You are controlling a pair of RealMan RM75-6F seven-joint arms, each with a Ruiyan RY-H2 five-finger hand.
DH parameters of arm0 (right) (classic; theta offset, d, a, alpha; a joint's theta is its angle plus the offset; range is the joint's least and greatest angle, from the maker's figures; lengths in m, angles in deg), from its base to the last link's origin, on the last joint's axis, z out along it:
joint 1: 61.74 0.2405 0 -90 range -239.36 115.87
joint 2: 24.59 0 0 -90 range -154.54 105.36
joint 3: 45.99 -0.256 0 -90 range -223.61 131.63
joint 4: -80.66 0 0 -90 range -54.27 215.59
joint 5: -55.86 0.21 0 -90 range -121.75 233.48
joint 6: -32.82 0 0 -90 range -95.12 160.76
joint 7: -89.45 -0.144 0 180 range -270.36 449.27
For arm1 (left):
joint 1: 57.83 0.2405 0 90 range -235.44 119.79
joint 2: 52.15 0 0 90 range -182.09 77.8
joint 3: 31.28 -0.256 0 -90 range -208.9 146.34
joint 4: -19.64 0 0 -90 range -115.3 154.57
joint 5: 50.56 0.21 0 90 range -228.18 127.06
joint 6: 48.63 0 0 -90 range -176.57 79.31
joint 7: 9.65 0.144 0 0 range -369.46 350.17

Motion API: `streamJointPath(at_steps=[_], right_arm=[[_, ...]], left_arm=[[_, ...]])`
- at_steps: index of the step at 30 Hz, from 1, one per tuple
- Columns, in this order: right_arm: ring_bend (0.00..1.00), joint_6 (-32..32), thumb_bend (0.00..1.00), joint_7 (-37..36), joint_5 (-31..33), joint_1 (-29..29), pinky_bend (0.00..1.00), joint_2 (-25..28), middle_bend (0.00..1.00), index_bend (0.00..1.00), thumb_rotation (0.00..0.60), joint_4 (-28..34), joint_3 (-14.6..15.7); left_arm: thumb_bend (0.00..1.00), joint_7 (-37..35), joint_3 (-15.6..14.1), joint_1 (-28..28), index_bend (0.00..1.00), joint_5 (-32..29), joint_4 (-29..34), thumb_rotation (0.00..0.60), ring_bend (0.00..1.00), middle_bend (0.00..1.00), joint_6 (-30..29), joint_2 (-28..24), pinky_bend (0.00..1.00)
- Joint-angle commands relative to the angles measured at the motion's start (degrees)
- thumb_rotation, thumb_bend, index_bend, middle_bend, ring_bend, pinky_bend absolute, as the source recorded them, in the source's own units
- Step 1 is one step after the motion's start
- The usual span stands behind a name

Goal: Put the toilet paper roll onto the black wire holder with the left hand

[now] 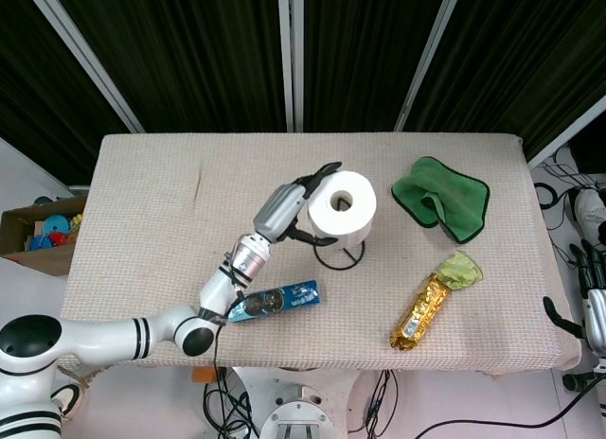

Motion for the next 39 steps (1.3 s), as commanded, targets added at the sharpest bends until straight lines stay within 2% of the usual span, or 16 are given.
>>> streamJointPath(at_steps=[1,3,6,10,13,18,25,29,32,34,36,38,39], right_arm=[[0.0,-0.1,0.26,-0.1,0.1,0.0,0.0,-0.1,0.0,0.0,0.6,-0.2,0.0],[0.0,-0.2,0.26,-0.1,0.1,0.1,0.0,-0.1,0.0,0.0,0.6,-0.3,0.0],[0.0,-0.3,0.26,-0.2,0.2,0.1,0.0,-0.1,0.0,0.0,0.6,-0.4,-0.1],[0.0,-0.5,0.26,0.1,0.1,0.3,0.0,-0.2,0.0,0.0,0.6,0.0,-0.1],[0.0,-0.6,0.26,0.4,-0.1,0.5,0.0,-0.3,0.0,0.0,0.6,0.2,-0.1],[0.0,-0.7,0.25,0.3,0.1,0.5,0.0,-0.3,0.0,0.0,0.6,0.1,-0.2],[0.0,-0.7,0.24,0.9,0.1,0.4,0.0,-0.2,0.0,0.0,0.6,0.3,-0.1],[0.0,-0.6,0.24,1.3,0.0,0.5,0.0,-0.1,0.0,0.0,0.6,0.6,-0.1],[0.0,-0.4,0.24,1.5,-0.2,0.4,0.0,-0.1,0.0,0.0,0.6,0.7,0.0],[0.0,-0.2,0.24,1.6,-0.3,0.4,0.0,-0.1,0.0,0.0,0.6,0.6,0.0],[0.0,0.1,0.24,1.6,-0.3,0.3,0.0,0.0,0.0,0.0,0.6,0.6,0.0],[0.0,0.5,0.24,1.9,-0.4,0.1,0.0,0.1,0.0,0.0,0.6,0.6,-0.1],[0.0,0.7,0.23,2.3,-0.7,0.1,0.0,0.1,0.0,0.0,0.6,0.5,0.0]], left_arm=[[0.3,-0.6,-0.6,0.2,0.03,0.1,-0.9,0.6,0.24,0.53,0.4,0.7,0.22],[0.3,-1.1,-0.9,0.3,0.03,0.3,-1.4,0.6,0.24,0.51,0.6,1.1,0.22],[0.29,-2.3,-0.7,0.4,0.01,0.7,-2.4,0.6,0.21,0.41,0.5,2.0,0.22],[0.27,-3.8,-0.3,0.5,0.0,1.2,-3.5,0.6,0.13,0.15,0.3,2.7,0.22],[0.24,-4.5,0.0,0.7,0.0,1.9,-4.1,0.6,0.07,0.05,-0.4,3.2,0.21],[0.22,-5.4,-0.2,1.1,0.0,2.5,-4.0,0.6,0.05,0.0,-0.1,2.8,0.2],[0.21,-6.4,-0.4,2.1,0.0,3.3,-2.5,0.6,0.04,0.0,-0.1,1.6,0.2],[0.2,-5.3,-1.5,3.9,0.0,4.9,0.2,0.6,0.04,0.0,-1.8,-0.8,0.2],[0.17,-1.9,-4.9,7.5,0.0,8.3,3.6,0.6,0.04,0.0,-4.9,-5.5,0.2],[0.16,1.7,-8.5,11.5,0.0,10.7,6.7,0.599,0.04,0.01,-8.2,-10.2,0.2],[0.16,5.3,-12.3,15.5,0.03,13.6,8.8,0.528,0.04,0.02,-11.9,-14.7,0.2],[0.16,10.8,-17.7,20.6,0.08,17.9,10.1,0.393,0.04,0.04,-16.7,-19.9,0.2],[0.16,14.4,-20.8,23.5,0.09,20.2,10.2,0.368,0.04,0.04,-19.3,-22.7,0.2]])
